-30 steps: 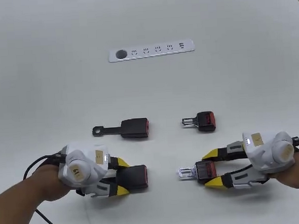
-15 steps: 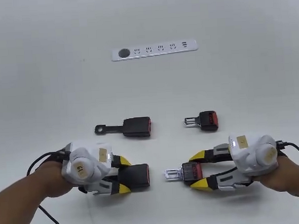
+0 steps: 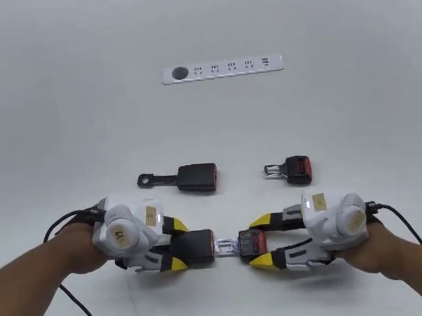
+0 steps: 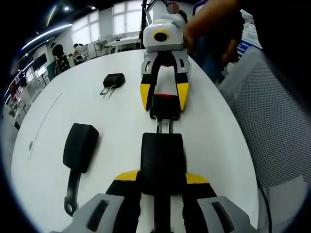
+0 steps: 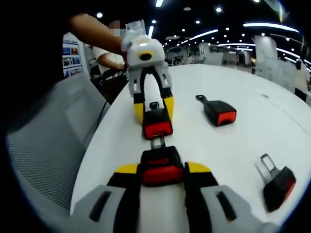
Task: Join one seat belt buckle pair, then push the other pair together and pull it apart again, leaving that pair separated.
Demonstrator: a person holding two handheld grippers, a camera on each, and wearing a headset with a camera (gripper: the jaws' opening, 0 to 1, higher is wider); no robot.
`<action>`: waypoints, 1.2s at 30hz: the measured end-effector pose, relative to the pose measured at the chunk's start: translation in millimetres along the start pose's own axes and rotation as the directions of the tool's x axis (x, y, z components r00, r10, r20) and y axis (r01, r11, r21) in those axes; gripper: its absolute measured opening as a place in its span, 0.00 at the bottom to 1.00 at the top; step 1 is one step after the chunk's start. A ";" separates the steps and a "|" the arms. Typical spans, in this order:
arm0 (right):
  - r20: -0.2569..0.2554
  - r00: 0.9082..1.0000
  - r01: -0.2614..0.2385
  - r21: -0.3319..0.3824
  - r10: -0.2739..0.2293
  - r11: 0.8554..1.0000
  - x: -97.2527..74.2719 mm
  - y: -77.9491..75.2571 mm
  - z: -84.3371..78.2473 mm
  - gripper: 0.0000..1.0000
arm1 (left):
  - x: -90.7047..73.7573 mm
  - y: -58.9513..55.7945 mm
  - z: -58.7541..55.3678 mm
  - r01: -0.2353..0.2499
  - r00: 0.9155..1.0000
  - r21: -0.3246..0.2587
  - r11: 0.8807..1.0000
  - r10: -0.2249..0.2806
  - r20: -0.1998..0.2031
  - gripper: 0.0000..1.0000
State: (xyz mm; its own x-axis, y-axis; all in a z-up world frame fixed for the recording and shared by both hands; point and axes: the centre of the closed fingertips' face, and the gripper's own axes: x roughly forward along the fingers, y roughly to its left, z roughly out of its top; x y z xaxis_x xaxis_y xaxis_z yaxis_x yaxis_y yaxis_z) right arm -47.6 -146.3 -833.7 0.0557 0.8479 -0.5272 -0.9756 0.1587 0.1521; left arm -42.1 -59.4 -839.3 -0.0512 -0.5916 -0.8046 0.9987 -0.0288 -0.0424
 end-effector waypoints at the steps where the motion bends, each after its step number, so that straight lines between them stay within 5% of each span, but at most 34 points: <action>1: -0.001 1.000 0.001 0.001 -0.001 1.000 0.3 -0.1 0.3 0.35 | -0.1 -0.1 -0.7 0.003 1.000 0.001 1.000 -0.003 -0.002 0.33; 36: -0.044 0.999 0.020 0.007 -0.020 1.000 27.4 2.0 13.5 0.34 | 0.8 -0.6 -1.8 0.004 1.000 0.024 1.000 -0.003 -0.023 0.33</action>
State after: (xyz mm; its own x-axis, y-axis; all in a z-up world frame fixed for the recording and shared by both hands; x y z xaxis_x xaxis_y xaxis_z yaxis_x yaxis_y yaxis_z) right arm -45.2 -115.9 -836.6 0.0659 0.8213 -0.5667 -0.9727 0.1795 0.1470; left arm -42.7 -58.4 -841.0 -0.0544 -0.5730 -0.8178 0.9983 -0.0502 -0.0312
